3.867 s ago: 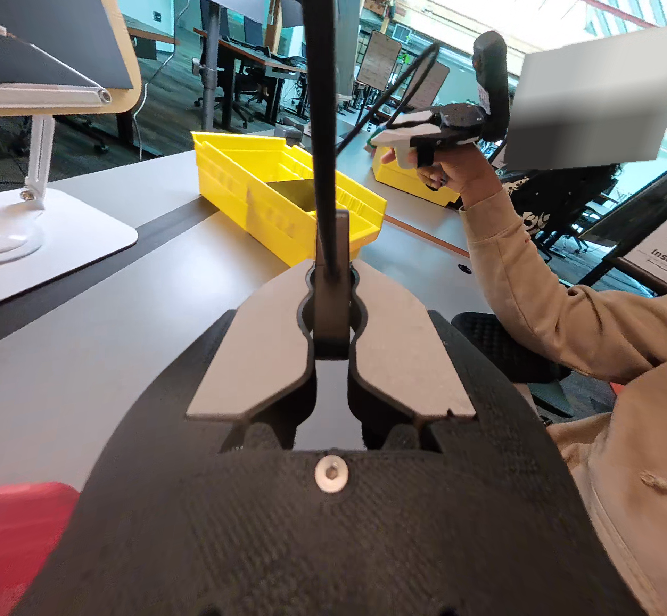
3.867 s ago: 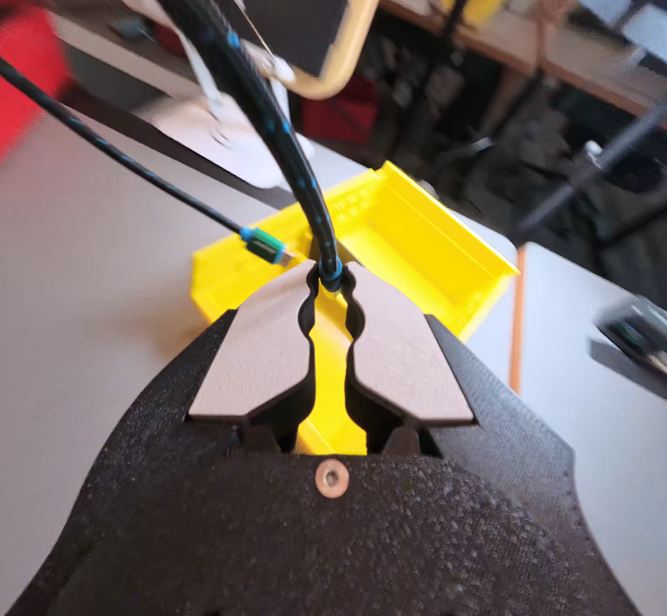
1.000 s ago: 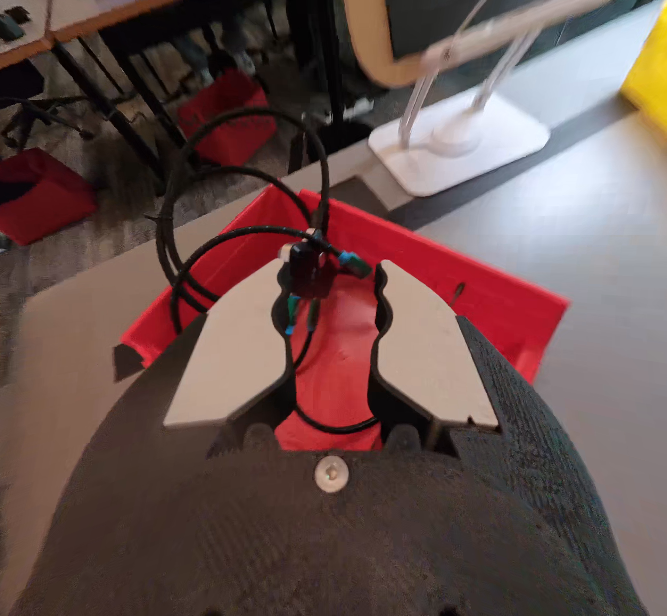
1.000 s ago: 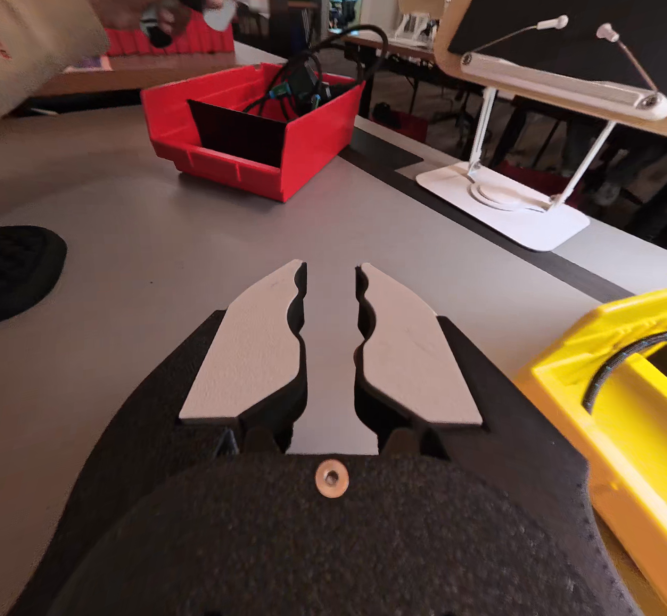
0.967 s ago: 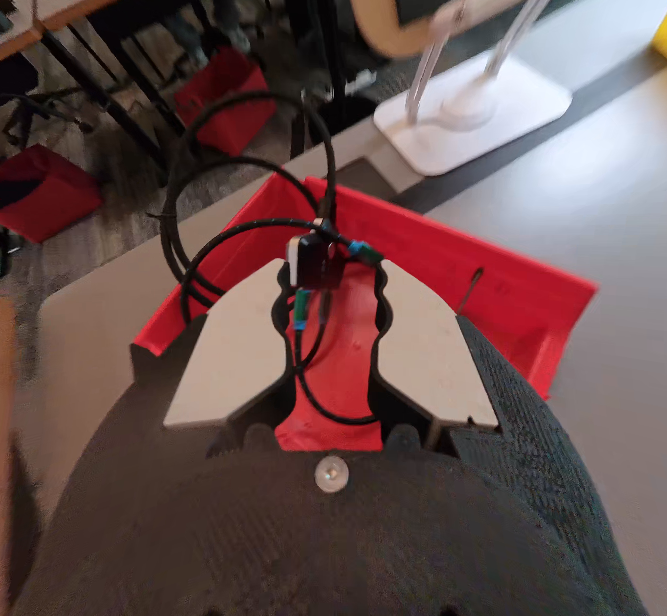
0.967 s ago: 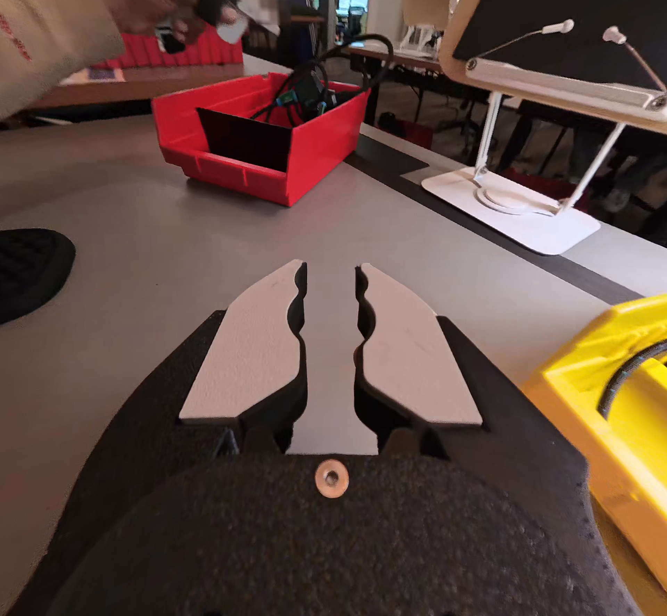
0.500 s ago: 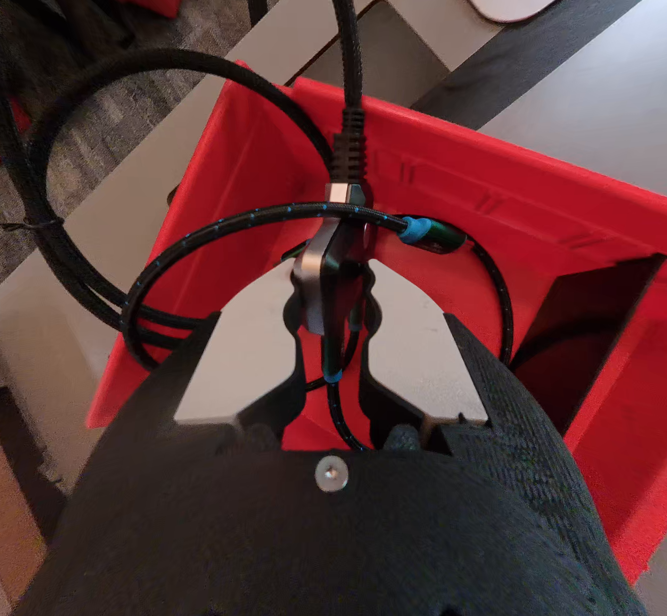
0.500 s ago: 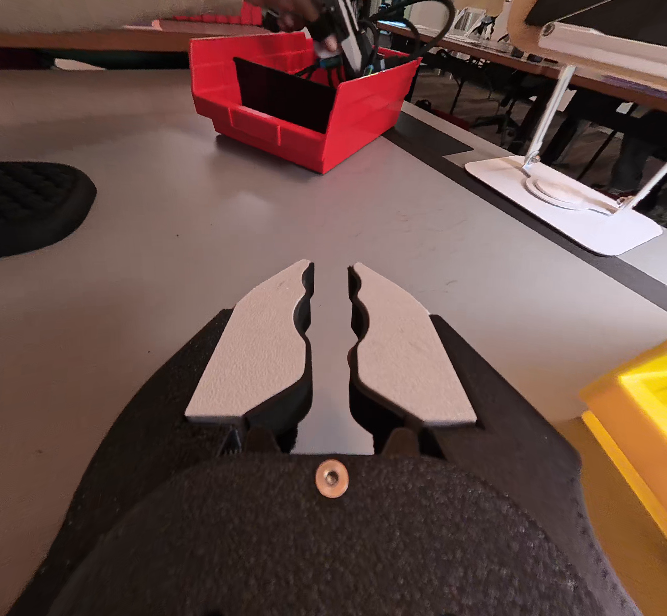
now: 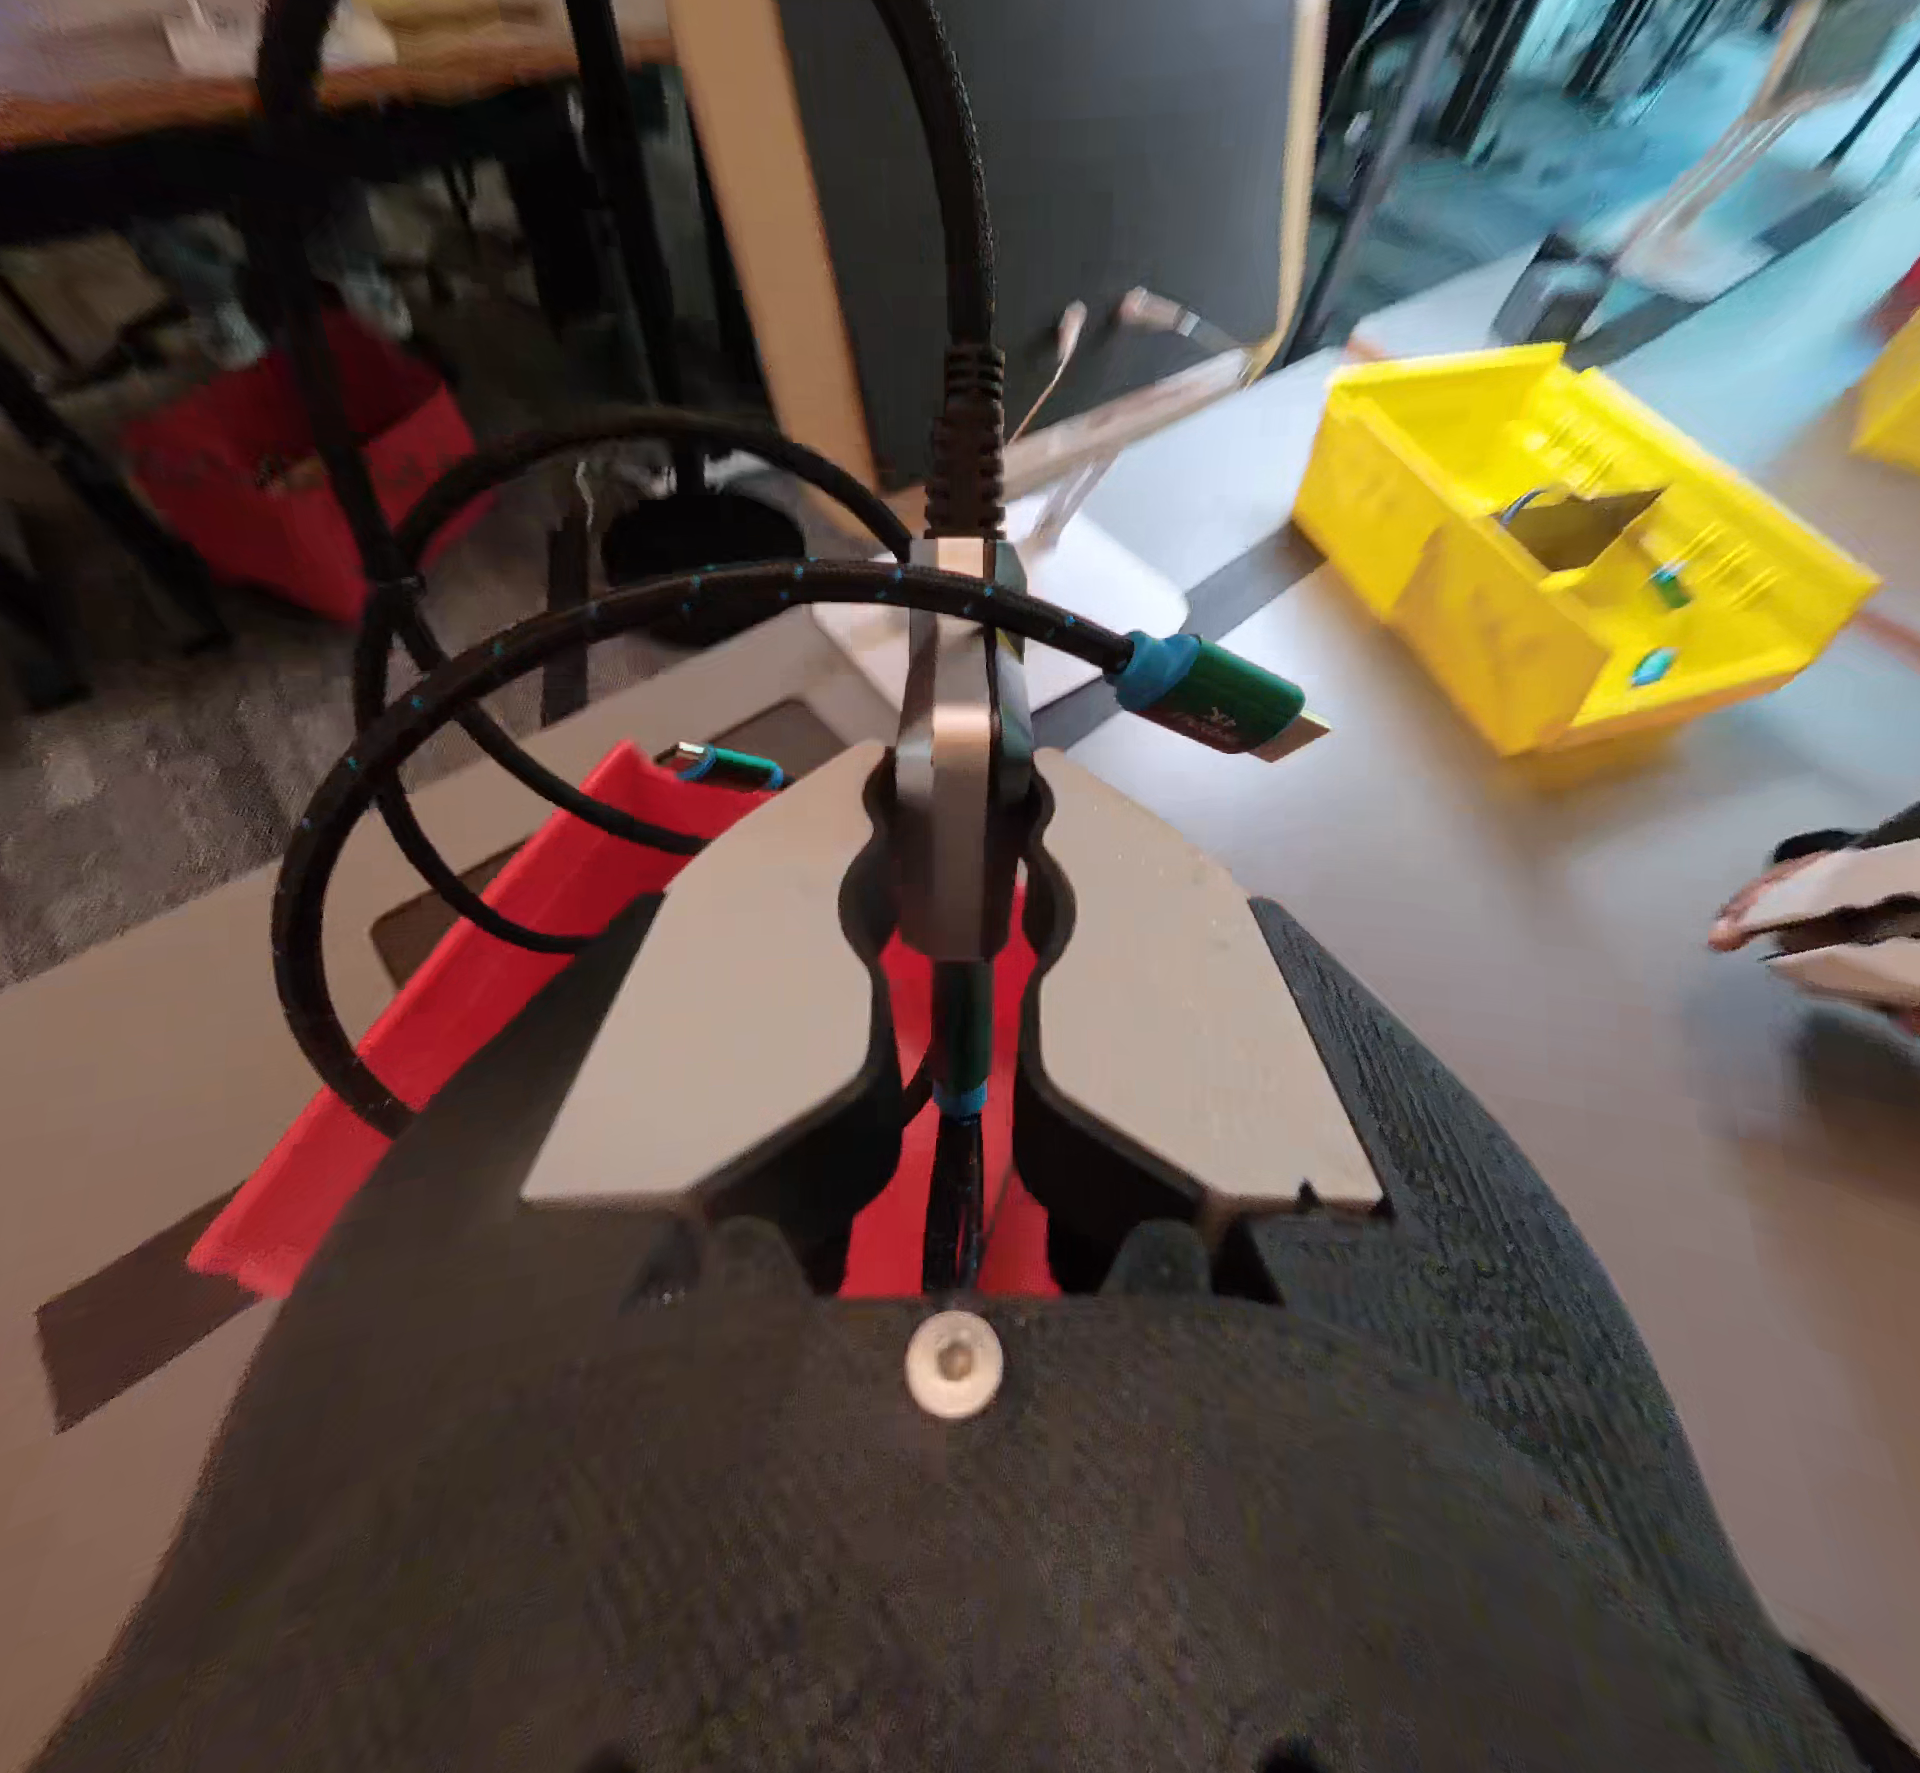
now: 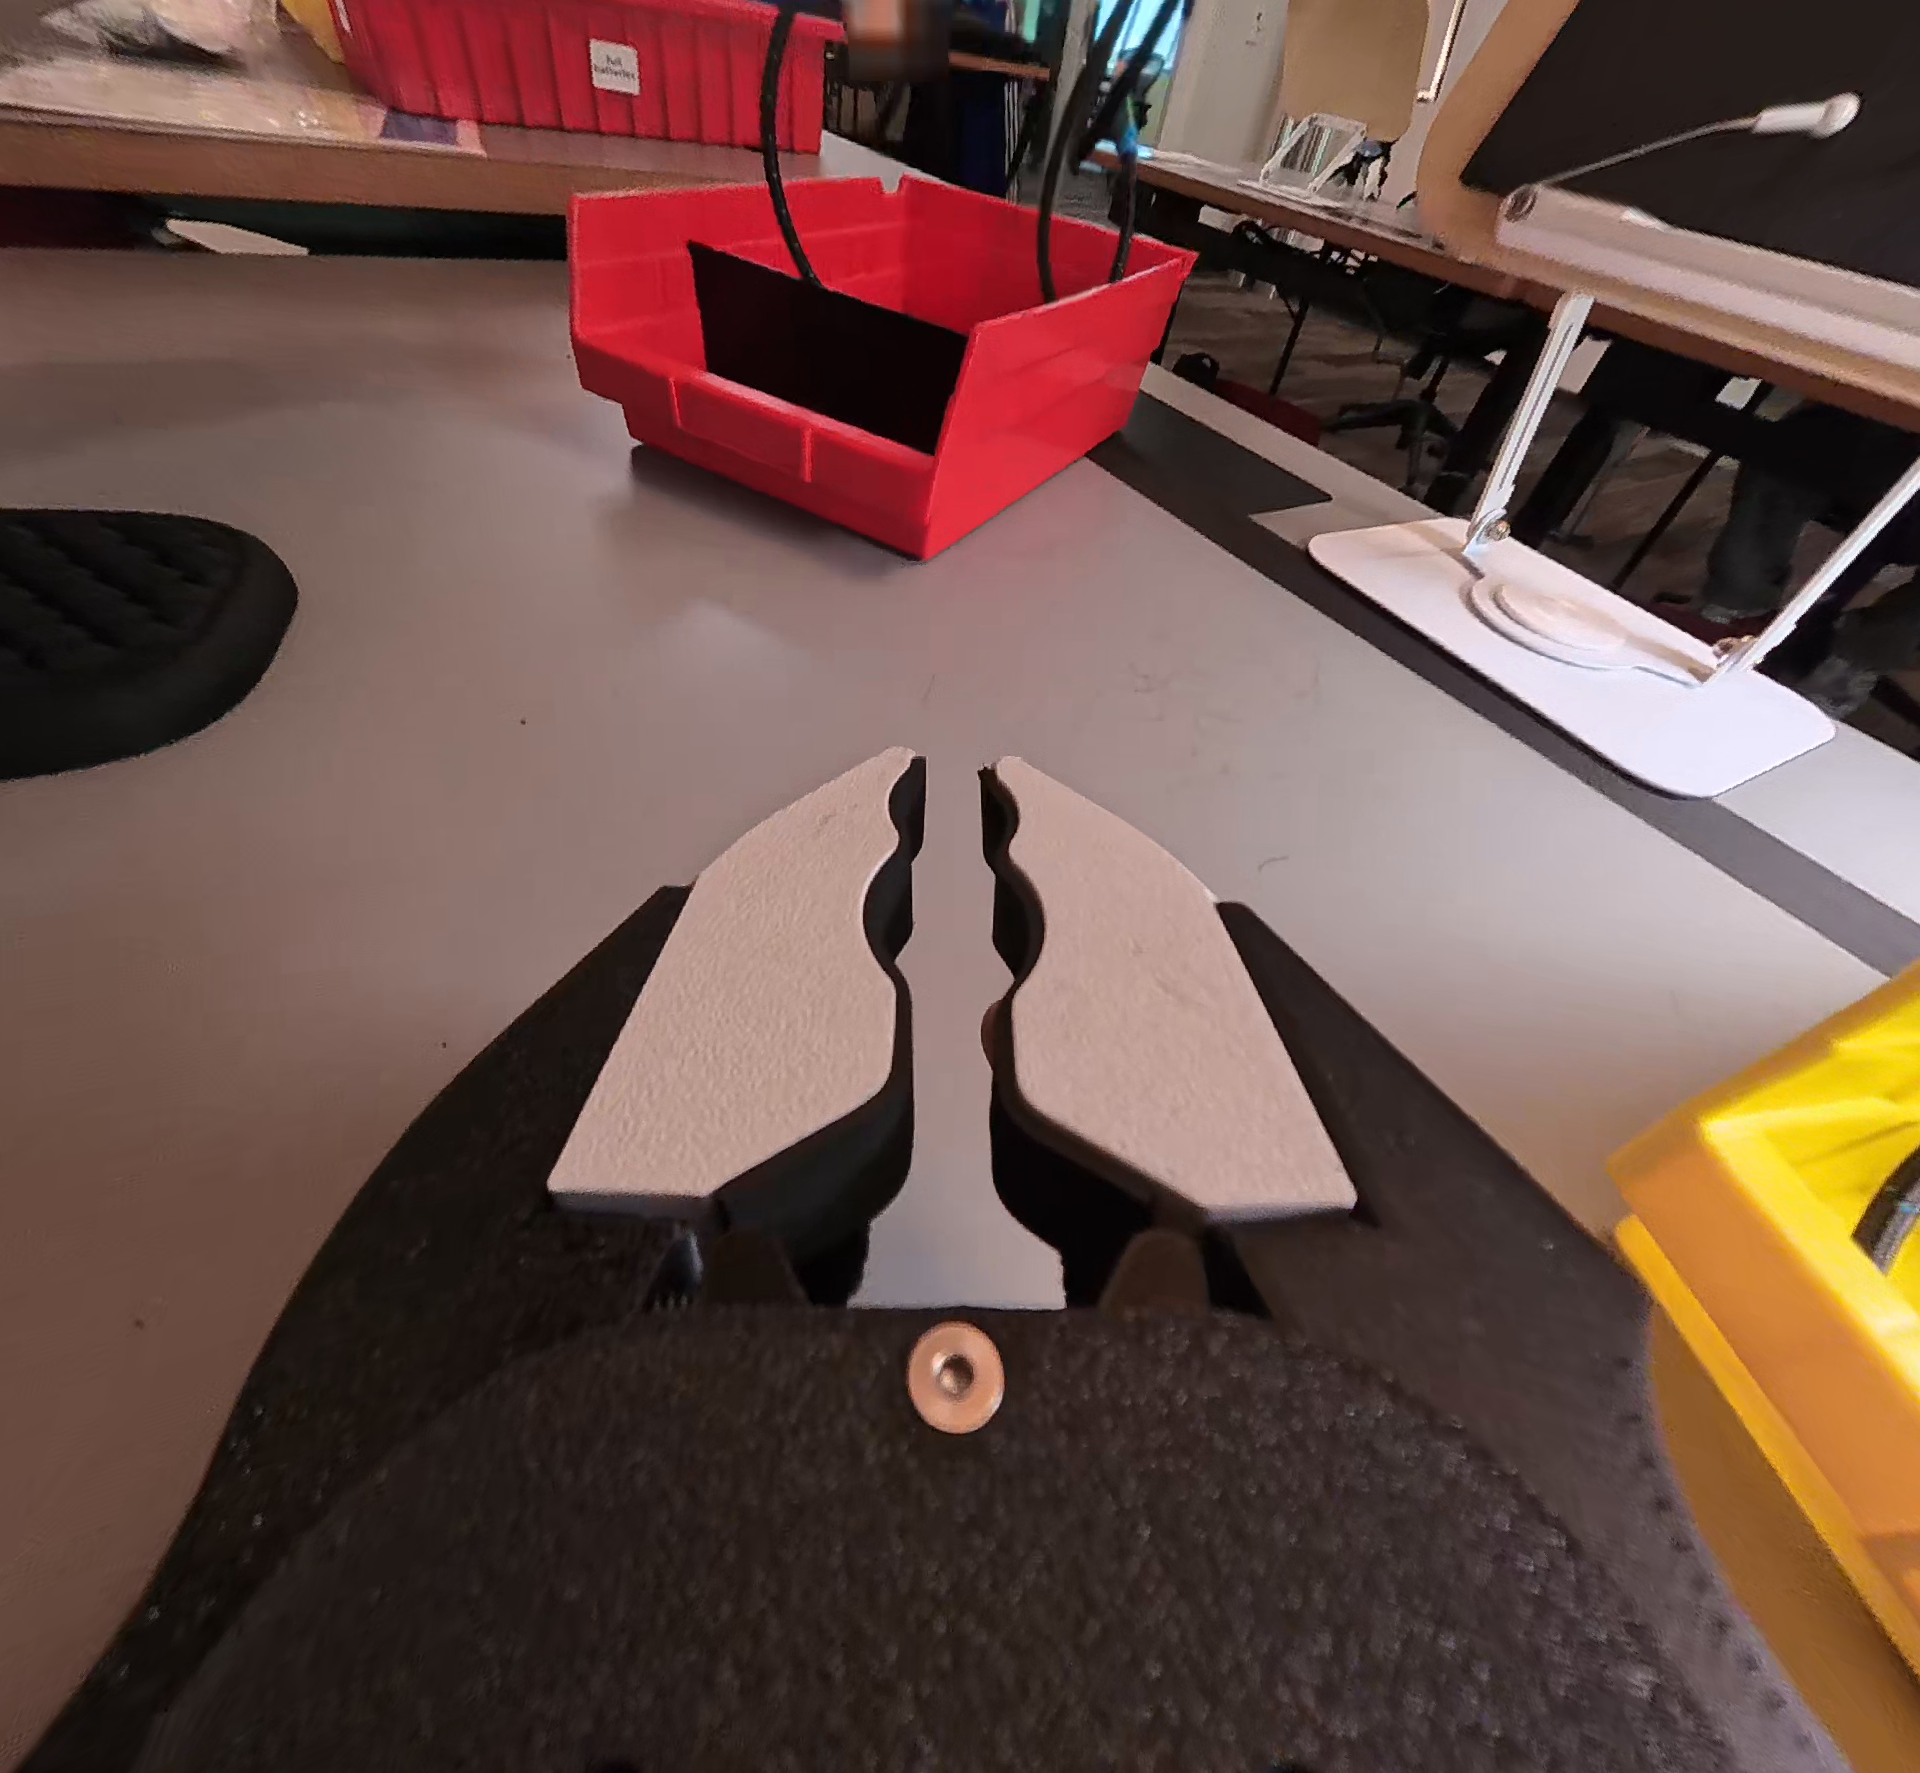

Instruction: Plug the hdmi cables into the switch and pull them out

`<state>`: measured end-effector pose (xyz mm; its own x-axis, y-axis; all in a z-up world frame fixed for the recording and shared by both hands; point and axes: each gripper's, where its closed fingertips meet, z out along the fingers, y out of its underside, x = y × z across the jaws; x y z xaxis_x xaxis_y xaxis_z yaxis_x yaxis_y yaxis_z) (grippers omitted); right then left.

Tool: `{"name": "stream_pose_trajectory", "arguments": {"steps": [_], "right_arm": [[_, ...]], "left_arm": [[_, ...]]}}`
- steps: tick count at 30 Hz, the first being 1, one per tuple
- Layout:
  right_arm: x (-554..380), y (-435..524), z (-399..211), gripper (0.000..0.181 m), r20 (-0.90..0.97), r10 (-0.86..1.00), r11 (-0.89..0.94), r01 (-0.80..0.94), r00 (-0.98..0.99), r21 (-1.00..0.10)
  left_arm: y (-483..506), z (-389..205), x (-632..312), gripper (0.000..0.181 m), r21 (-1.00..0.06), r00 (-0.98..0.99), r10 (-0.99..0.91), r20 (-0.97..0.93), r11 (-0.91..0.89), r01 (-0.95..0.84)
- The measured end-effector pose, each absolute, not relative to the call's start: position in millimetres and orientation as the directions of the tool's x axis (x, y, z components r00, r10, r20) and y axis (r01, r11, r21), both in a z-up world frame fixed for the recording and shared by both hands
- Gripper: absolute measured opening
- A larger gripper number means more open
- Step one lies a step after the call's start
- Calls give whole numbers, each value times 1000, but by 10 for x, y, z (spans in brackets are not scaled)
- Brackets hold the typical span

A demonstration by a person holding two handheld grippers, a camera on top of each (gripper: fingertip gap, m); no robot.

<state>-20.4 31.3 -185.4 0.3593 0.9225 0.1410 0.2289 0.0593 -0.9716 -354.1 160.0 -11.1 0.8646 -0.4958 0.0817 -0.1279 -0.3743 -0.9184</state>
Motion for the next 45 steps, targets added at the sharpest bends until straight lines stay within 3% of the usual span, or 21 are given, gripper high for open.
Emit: {"name": "stream_pose_trajectory", "arguments": {"steps": [1,7,13,18,26,30,34,38,42,45], "right_arm": [[-210,318,-1812,10,145,921,65,222,363,-973],[-310,333,-1238,9,203,906,157,150,371,-976],[-367,291,-76,9,221,887,270,-67,405,-961],[-377,208,587,13,83,941,143,-163,328,-976],[-446,320,280,42,-75,968,-57,-84,238,-995],[-426,347,99,36,-138,976,-137,-14,167,-990],[-387,349,-32,30,-79,991,-83,34,112,-996],[-332,345,-191,25,-52,994,-66,142,100,-988],[-314,366,-328,23,-56,992,-79,216,111,-973],[-320,446,-406,22,-89,987,-119,237,134,-964]], "left_arm": [[1535,28,-3495,21,-935,859,-505,89,-339,-102],[1191,911,-3241,21,-979,783,-587,204,-145,147],[780,1439,-2608,21,-964,644,-736,210,-45,262],[607,1330,-1908,21,-927,495,-834,243,-50,372],[371,698,-792,21,-866,195,-941,275,-155,475],[323,399,-521,21,-878,143,-959,244,-156,452],[366,208,-507,21,-869,59,-947,315,-262,420],[402,4,-490,25,-928,139,-944,299,-254,271],[488,-163,-566,38,-999,409,-912,32,-38,-4],[522,-180,-685,54,-977,540,-823,-178,80,-200]]}}
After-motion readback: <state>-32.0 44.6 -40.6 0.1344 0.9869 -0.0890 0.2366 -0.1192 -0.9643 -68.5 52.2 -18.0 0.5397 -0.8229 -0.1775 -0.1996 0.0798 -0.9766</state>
